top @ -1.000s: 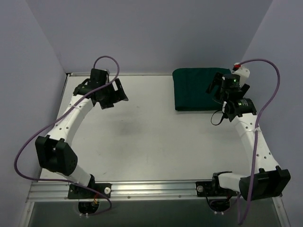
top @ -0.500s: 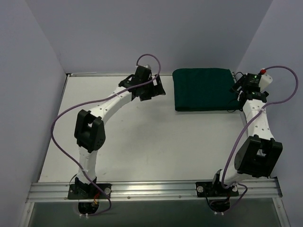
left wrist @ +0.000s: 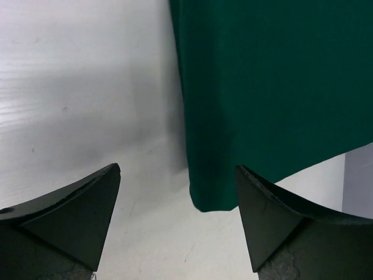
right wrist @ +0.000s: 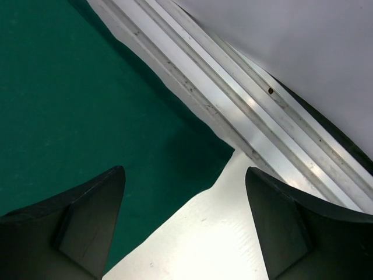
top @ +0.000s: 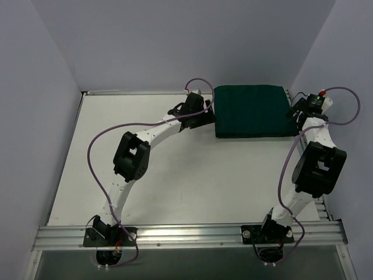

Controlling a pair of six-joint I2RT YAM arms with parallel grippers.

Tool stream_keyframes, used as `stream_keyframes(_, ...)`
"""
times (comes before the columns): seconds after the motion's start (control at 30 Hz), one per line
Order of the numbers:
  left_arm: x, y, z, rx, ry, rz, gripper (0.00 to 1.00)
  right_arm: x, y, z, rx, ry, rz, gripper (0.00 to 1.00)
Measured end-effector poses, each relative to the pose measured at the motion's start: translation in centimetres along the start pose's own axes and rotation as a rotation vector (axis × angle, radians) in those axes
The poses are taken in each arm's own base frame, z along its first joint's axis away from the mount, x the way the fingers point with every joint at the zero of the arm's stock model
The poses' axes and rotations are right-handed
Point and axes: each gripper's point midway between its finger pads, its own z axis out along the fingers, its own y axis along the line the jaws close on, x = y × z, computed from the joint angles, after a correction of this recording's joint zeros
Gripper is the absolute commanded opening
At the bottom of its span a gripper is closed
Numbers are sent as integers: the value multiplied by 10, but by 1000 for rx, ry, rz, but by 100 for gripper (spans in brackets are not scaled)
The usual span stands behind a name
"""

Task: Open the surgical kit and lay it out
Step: Move the surgical kit at the center of the board.

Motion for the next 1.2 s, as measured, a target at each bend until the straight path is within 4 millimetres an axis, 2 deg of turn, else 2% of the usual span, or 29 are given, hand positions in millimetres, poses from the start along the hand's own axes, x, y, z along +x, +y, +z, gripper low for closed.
stream_keyframes(0.3,-9,-22,18,79,-73,2,80,12,-3,29,-60,47,-48,70)
stream_keyframes(0.5,3,-18,38,75,-58,-2,74,22,4,44,-126,82,-64,59)
stream_keyframes(0.6,11,-15,46,71,-44,-8,69,25,7,48,-150,94,-70,57)
stream_keyframes(0.8,11,-23,48,101,-44,-8,65,25,10,50,-178,94,-79,50)
stream_keyframes(1.03,14,-29,50,137,-28,-31,67,24,10,51,-197,95,-82,44)
stream_keyframes(1.2,23,-31,54,170,-14,-55,75,23,11,51,-206,93,-82,38)
